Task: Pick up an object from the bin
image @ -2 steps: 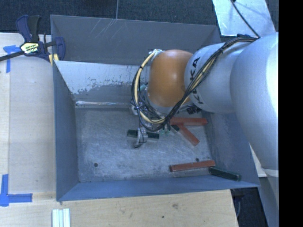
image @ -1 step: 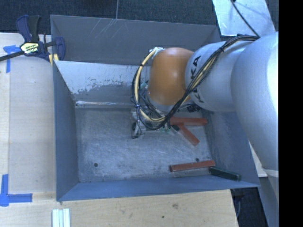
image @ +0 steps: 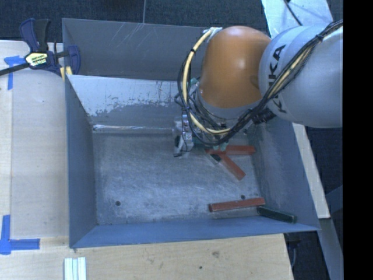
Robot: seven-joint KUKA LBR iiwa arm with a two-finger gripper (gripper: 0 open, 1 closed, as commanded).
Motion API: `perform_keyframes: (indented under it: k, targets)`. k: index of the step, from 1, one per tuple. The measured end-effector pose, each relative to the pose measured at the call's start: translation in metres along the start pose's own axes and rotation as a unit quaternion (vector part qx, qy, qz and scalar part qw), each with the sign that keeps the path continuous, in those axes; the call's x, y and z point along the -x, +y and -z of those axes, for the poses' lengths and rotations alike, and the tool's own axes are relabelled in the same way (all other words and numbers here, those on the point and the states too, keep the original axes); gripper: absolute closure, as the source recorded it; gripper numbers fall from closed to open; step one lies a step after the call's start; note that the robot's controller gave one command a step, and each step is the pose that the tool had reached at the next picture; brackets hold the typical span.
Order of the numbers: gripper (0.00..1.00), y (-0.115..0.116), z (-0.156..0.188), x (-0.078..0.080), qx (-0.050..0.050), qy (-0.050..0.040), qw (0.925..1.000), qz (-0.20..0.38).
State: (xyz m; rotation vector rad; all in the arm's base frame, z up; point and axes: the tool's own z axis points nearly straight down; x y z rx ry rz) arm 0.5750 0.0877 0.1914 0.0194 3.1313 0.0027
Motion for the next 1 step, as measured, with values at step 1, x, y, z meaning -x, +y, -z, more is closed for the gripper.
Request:
perform_keyframes:
  k: [1]
  targets:
    - [1.00,-0.0023,0.0490,0.0255,0.000,-0.0005,1.0000,0.008]
